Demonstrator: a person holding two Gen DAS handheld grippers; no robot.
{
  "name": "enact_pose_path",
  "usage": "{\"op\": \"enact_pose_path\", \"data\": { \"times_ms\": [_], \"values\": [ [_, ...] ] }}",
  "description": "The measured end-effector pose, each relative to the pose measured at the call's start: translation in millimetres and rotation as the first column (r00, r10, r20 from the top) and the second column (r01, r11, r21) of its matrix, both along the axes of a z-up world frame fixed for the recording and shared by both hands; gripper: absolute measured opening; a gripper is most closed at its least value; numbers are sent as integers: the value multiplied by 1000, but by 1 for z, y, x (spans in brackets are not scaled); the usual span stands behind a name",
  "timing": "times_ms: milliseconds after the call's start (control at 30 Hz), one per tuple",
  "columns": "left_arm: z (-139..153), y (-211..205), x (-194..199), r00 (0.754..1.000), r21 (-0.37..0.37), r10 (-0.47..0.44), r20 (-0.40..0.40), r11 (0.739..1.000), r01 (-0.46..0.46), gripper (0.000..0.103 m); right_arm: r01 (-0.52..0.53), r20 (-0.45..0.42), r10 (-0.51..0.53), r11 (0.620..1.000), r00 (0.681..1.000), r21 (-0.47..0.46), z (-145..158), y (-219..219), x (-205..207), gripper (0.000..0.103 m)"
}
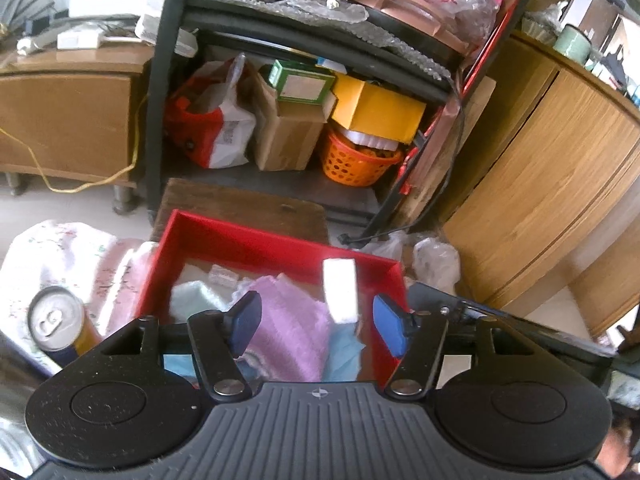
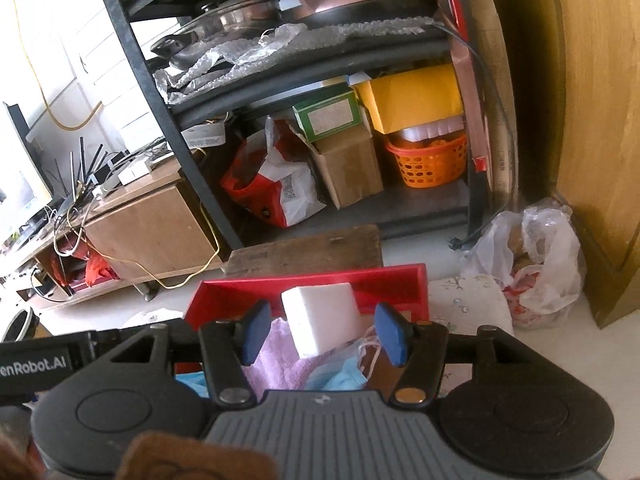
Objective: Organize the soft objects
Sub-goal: 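Lower the cloth and sponge block into the red box and open both tools, then withdraw both tools and move them toward the plush toys and knit hats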
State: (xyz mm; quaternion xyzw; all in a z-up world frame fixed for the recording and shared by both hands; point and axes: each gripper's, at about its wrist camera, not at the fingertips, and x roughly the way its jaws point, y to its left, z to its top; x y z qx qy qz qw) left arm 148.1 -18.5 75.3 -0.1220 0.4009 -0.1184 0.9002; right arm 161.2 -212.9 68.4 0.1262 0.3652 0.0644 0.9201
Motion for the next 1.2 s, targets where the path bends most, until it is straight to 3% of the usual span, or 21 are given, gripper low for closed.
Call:
{"op": "enact_pose_path", "data": {
  "times_ms": [233,667,967,1200],
  "values": [
    [-5,-7,-20,1000,52,-22,-17,998,23,62,-35,-13,34,998,999,-58,2,7,-21,29],
    [-12,-7,-61,998,135,-49,-37,989,54,62,-41,-39,39,997,998,-59,-5,9,-60,29],
    [-16,-5,-78,997,154,-62,-45,986,68,62,-40,-21,37,982,999,-184,-8,26,-87,29],
    [-22,-2,-98,995,182,-75,-63,980,86,62,-54,-22,50,975,998,-217,-9,31,-106,29]
  ]
}}
